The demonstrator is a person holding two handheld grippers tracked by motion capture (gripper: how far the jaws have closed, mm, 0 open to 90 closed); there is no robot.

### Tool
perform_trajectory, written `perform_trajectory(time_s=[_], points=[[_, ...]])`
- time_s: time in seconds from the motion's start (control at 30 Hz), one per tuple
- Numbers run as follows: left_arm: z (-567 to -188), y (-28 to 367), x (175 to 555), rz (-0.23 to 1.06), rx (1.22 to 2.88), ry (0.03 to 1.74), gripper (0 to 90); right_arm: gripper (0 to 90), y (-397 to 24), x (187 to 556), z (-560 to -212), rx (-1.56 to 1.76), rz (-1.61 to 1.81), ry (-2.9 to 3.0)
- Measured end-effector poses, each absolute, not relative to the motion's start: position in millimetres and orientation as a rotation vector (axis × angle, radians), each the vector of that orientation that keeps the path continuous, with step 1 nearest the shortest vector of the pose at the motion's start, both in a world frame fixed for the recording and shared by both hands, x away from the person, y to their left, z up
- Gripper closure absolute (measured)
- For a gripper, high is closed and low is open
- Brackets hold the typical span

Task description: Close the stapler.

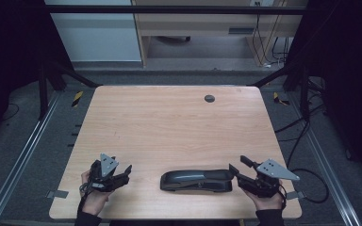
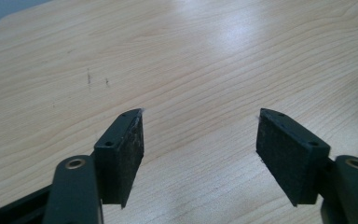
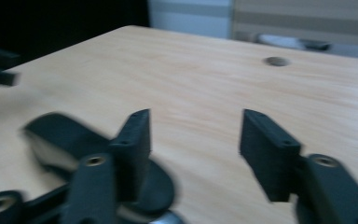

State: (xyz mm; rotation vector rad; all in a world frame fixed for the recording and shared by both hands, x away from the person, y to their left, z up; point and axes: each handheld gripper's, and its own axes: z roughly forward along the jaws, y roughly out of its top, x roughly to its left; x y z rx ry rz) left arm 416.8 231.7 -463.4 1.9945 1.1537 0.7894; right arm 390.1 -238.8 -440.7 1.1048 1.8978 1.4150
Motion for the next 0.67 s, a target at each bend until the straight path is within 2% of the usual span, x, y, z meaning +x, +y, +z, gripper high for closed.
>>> perform_trajectory(time_s=[0.2, 0.67], points=[[-466.3, 235.5, 422.4, 0.767, 2.004, 1.151, 23.7, 26.3, -264.1, 405.8, -450.7, 1.218, 1.305, 1.795], [-473.9, 259.4, 435.8, 0.781, 1.992, 1.157, 16.9, 26.1, -288.3, 429.5, -481.4, 1.399, 1.032, 1.884]])
